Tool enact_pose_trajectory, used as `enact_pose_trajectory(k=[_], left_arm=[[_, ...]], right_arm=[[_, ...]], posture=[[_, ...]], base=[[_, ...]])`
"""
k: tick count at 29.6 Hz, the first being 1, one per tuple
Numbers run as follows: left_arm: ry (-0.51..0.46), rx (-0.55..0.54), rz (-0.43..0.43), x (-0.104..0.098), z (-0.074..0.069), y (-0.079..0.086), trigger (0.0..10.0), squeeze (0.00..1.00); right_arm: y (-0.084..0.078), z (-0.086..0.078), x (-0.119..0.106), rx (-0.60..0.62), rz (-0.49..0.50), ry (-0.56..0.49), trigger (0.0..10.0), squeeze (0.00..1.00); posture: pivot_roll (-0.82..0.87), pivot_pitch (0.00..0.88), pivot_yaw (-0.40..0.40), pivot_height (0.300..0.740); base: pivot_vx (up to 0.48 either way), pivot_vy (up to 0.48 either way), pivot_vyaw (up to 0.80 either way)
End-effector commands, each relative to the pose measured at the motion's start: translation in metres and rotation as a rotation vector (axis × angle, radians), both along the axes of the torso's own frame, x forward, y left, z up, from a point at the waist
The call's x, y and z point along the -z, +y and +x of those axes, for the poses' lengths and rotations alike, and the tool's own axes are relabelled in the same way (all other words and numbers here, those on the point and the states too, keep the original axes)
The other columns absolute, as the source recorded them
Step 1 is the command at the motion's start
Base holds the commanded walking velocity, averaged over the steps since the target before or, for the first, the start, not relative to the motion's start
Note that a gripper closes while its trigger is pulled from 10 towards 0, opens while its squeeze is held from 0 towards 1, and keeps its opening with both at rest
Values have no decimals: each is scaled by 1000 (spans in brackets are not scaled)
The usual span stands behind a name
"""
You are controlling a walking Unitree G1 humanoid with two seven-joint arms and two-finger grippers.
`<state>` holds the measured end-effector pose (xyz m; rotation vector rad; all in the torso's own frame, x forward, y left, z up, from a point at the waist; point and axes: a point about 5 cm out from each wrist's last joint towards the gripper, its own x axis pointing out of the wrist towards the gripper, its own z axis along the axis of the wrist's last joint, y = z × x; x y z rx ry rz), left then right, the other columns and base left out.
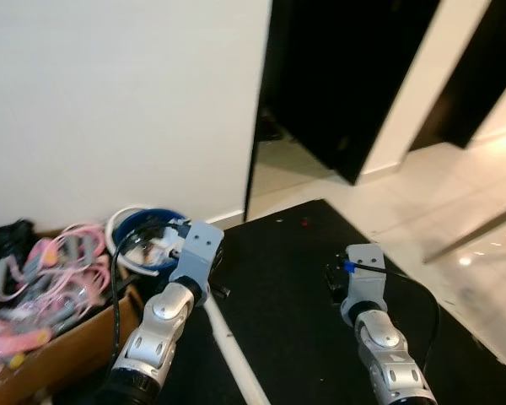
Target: Picking trash to rubbish bin
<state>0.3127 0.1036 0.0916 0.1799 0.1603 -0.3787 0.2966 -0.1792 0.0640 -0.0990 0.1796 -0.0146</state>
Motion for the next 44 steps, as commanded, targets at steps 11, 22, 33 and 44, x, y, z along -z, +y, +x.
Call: enact_pose_trajectory(k=[11, 22, 33, 44], left_arm=[[6, -5, -1, 3, -1, 0, 10000, 0], [1, 2, -4, 2, 0, -1, 10000, 0], [13, 22, -10, 3, -1, -3, 10000, 0], [20, 23, 3, 4, 1, -5, 10000, 0]], right_arm=[[-3, -2, 3, 6, -6, 20, 10000, 0], [-5, -3, 4, 13, -7, 23, 10000, 0], [-5, -4, 6, 19, -10, 29, 10000, 0], [-7, -5, 6, 29, -9, 28, 10000, 0]], posture=[[-100, 28, -19, 740], [-102, 29, -14, 740], [-102, 27, -14, 740], [-106, 28, -13, 740]], base=[[0, 0, -800], [0, 0, -800], [0, 0, -800], [0, 0, -800]])
